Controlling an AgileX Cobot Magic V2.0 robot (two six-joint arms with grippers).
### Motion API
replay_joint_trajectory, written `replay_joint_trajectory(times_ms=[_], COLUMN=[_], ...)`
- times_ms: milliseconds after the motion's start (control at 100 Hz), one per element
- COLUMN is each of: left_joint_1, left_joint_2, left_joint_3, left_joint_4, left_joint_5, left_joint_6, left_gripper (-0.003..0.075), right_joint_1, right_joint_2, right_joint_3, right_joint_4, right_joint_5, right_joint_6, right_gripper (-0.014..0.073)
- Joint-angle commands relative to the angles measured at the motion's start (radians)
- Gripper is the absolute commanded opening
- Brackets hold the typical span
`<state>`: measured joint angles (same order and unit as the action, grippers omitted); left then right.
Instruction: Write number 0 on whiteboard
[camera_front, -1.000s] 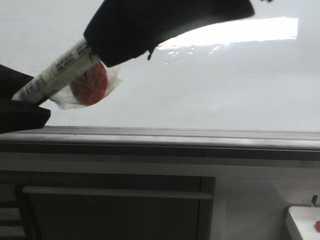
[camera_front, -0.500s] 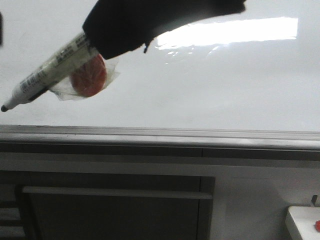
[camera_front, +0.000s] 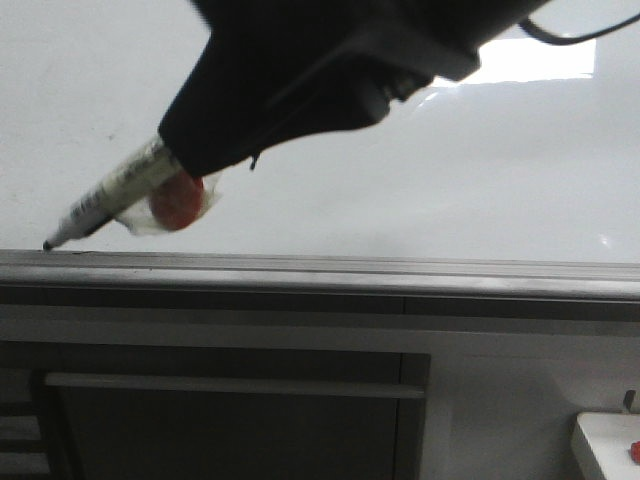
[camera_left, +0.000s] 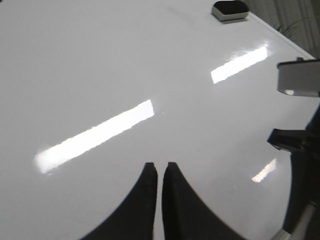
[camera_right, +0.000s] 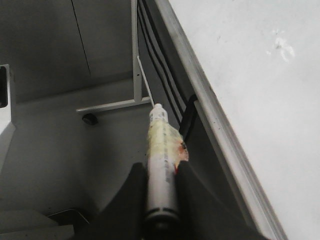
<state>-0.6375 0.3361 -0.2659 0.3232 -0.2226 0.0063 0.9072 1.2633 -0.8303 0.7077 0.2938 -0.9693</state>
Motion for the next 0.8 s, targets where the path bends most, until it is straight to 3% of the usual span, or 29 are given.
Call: replay_joint_trajectory(times_ms=[0, 350, 530, 790], left_joint_1=[0.048, 0.209, 0.217, 0.217], left_joint_2=[0.006, 0.006, 0.006, 0.006], left_joint_3=[-0.033, -0.033, -0.033, -0.033], left_joint_4=[-0.064, -0.089, -0.089, -0.089], left_joint_5=[-0.061, -0.063, -0.063, -0.063], left_joint_6=[-0.006, -0.006, -0.006, -0.006], left_gripper=[-0.002, -0.002, -0.002, -0.002], right_joint_1=[-0.001, -0.141, -0.236, -0.243], right_joint_2=[-0.006, 0.003, 0.046, 0.089], right_joint_3=[-0.034, -0.134, -0.193, -0.237], right_joint_4=[0.035, 0.037, 0.035, -0.002], right_joint_5=[-0.059, 0.006, 0.123, 0.139], right_joint_6=[0.005, 0.128, 0.129, 0.129], right_gripper=[-0.0071, -0.007, -0.0069, -0.0069])
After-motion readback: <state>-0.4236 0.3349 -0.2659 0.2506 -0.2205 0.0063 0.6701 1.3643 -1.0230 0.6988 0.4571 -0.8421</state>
